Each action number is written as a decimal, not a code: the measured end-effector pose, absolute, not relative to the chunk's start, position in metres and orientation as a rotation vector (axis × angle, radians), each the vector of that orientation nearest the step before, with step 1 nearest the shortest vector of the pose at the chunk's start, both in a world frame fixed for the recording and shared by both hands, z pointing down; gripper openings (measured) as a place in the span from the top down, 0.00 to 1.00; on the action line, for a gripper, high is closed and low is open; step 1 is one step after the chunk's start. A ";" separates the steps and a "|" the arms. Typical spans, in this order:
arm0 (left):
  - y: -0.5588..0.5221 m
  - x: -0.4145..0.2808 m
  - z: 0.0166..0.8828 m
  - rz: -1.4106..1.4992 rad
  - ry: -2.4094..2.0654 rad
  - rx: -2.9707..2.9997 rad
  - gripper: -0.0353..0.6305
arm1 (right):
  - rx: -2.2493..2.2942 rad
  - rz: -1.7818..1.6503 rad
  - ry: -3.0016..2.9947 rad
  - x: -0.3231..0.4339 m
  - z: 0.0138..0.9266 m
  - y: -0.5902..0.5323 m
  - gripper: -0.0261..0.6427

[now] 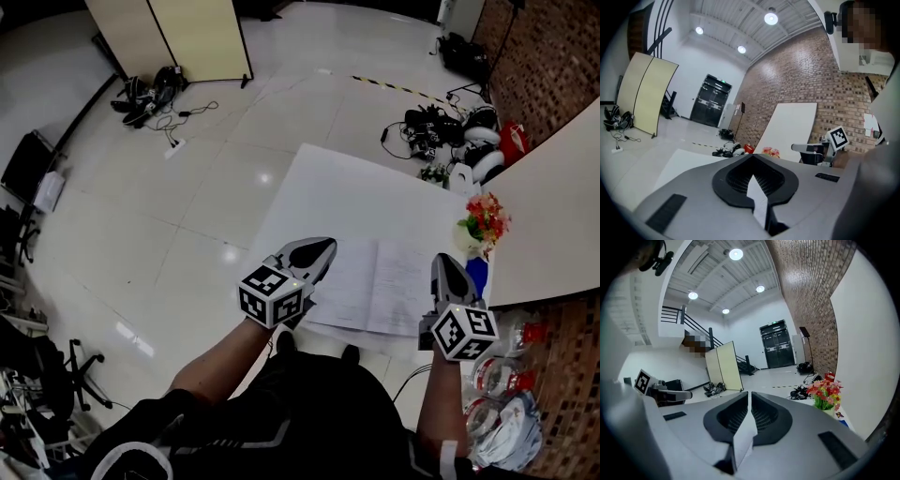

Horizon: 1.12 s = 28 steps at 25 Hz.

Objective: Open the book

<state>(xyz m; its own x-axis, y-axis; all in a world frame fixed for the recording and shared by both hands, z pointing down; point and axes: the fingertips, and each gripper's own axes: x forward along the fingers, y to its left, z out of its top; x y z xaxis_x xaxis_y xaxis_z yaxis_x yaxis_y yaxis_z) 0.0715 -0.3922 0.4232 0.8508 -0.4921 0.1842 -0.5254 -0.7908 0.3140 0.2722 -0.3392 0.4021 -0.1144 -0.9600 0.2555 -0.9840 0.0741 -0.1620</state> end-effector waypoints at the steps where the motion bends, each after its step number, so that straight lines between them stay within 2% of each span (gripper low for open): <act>1: -0.390 0.076 0.418 0.128 -0.771 2.671 0.95 | 2.032 0.451 -2.249 0.276 0.402 -0.336 0.95; 14: -0.333 0.103 0.383 0.137 -0.910 2.762 0.95 | 1.932 0.302 -2.399 0.319 0.377 -0.294 0.95; 20: -0.291 0.072 0.373 0.113 -0.891 2.827 0.95 | 1.945 0.236 -2.391 0.283 0.362 -0.254 0.95; 28: -0.219 -0.003 0.377 0.071 -0.799 2.847 0.95 | 2.029 0.288 -2.309 0.198 0.354 -0.167 0.95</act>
